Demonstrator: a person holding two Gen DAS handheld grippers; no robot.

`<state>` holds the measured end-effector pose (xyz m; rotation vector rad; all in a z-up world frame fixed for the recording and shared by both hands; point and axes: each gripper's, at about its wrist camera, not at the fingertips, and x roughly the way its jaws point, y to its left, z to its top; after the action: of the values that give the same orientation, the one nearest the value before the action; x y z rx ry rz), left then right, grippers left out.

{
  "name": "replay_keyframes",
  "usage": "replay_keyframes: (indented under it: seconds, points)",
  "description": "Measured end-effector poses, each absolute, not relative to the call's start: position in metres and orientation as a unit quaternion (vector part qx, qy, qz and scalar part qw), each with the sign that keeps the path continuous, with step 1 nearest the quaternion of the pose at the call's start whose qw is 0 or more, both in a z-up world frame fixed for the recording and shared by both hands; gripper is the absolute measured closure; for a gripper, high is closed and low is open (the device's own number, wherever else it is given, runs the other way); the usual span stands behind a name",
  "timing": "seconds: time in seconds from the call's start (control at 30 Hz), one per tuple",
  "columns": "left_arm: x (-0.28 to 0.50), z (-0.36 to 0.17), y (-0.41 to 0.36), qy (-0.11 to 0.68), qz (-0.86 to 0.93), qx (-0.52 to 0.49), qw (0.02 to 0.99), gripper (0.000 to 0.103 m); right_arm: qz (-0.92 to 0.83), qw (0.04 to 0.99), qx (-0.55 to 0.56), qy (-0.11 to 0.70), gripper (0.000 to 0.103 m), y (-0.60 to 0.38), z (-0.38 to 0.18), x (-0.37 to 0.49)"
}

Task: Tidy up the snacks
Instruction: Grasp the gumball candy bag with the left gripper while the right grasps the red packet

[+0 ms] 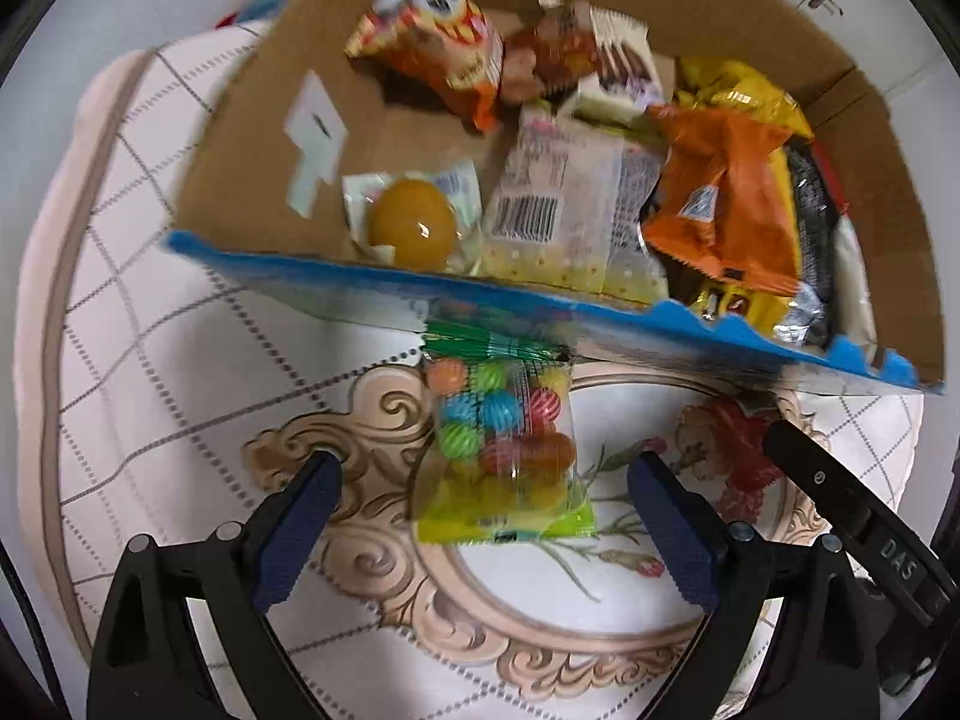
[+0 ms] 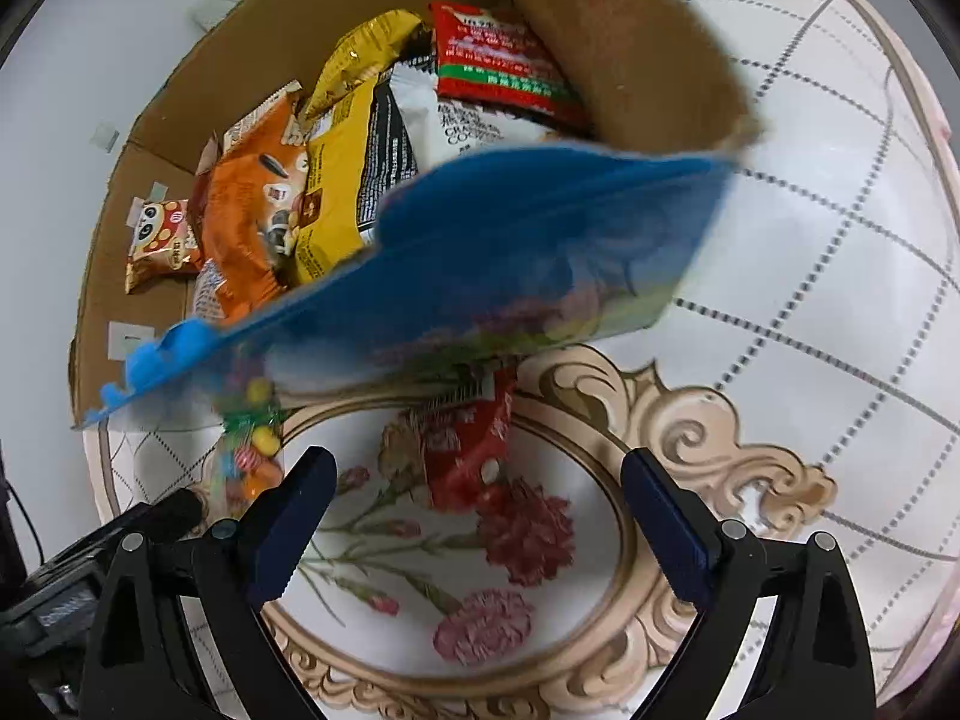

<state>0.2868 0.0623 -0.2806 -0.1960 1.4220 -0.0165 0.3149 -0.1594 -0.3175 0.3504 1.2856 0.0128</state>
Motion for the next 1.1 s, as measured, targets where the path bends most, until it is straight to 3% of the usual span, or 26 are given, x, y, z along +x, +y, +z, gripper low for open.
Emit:
replay_keyframes:
  seconds: [0.13,0.2,0.3,0.37,0.4,0.5,0.77,1.1]
  points:
    - [0.294,-0.298,0.049,0.666,-0.013,-0.077,0.742,0.006,0.004,0.785,0.164,0.598,0.016,-0.154,-0.33,0.322]
    - [0.296,-0.305,0.043,0.671,-0.016,-0.07,0.738,0.006,0.003,0.782,0.168,0.601,0.031,-0.154,-0.336,0.324]
    - [0.297,-0.311,0.035,0.67,-0.021,-0.061,0.739,0.007,0.0,0.786,0.162,0.597,0.04,-0.15,-0.339,0.327]
    - [0.296,-0.313,0.031,0.667,-0.02,-0.05,0.743,0.025,0.002,0.787,0.16,0.595,0.047,-0.148,-0.34,0.328]
    - [0.296,-0.316,0.028,0.67,-0.019,-0.044,0.741,0.041,0.003,0.787,0.161,0.595,0.051,-0.147,-0.34,0.328]
    - [0.293,-0.32,0.023,0.671,-0.015,-0.028,0.741,0.046,0.006,0.787,0.162,0.595,0.059,-0.144,-0.338,0.328]
    - [0.265,-0.309,0.027,0.672,-0.023,-0.033,0.74,0.05,0.022,0.782,0.159,0.603,0.06,-0.137,-0.335,0.31]
    - [0.178,-0.281,0.021,0.677,-0.06,-0.029,0.733,0.05,0.075,0.778,0.155,0.605,0.06,-0.126,-0.3,0.228]
